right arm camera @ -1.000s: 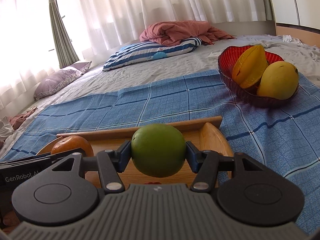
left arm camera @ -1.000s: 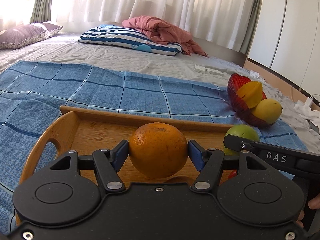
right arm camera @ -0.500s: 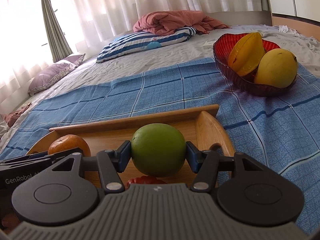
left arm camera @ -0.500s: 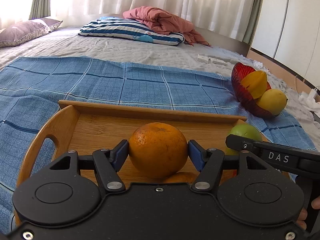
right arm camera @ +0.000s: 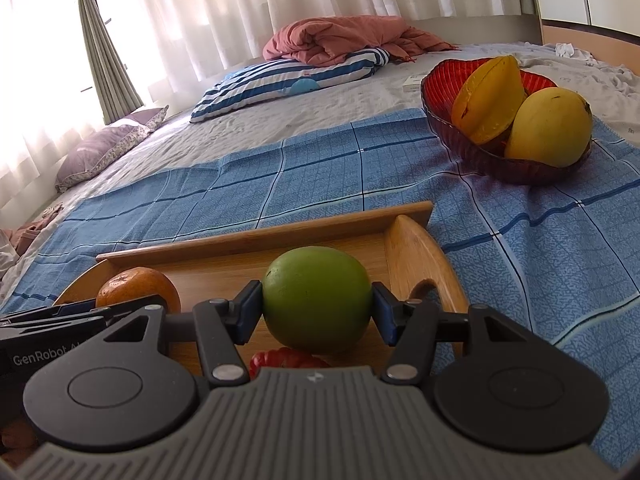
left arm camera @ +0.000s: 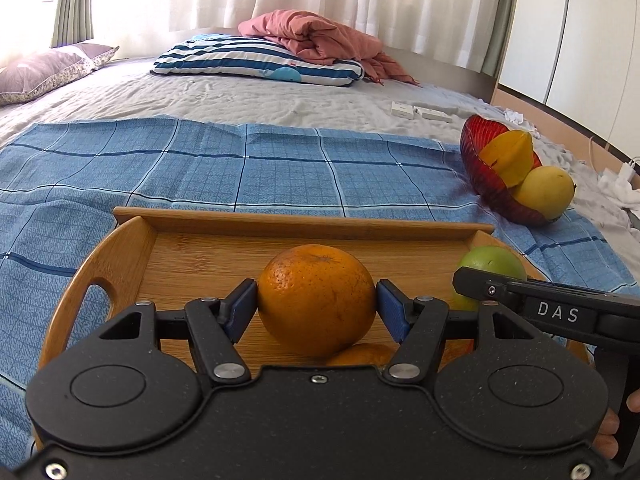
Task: Organize fruits
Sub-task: 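Lower the orange and green fruit onto the tray and open both tools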
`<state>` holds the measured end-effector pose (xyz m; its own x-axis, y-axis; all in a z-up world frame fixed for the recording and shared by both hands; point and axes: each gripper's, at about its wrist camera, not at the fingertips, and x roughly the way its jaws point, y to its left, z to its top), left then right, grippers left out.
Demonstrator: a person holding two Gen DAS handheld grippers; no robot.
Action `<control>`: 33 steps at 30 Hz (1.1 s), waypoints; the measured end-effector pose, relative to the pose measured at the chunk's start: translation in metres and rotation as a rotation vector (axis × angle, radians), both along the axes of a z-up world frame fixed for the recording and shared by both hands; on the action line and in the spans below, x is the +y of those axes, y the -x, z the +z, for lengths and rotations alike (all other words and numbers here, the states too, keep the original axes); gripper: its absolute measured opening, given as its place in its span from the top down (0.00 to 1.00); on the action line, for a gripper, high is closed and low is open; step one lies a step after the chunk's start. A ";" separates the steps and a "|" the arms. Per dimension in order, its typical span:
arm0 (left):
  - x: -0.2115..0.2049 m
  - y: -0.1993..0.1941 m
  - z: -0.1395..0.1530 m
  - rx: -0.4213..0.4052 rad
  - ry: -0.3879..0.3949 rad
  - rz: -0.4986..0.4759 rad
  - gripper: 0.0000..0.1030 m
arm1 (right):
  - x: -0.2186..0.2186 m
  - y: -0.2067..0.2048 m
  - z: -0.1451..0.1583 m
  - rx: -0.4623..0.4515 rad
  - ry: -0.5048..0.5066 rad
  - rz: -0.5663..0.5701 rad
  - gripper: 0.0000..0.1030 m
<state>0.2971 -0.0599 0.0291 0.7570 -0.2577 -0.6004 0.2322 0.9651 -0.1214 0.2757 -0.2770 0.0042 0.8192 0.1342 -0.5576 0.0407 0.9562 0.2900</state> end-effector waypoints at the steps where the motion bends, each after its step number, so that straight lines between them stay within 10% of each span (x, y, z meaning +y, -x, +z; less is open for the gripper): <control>1: 0.000 0.000 0.000 0.000 -0.001 0.000 0.39 | 0.000 0.000 0.000 -0.001 -0.002 -0.001 0.41; 23: 0.001 0.020 0.018 -0.086 -0.036 -0.011 0.30 | -0.001 0.011 0.004 -0.041 -0.039 0.032 0.38; 33: 0.009 0.055 0.029 -0.110 -0.025 -0.021 0.20 | -0.003 0.041 0.010 -0.097 -0.017 -0.004 0.20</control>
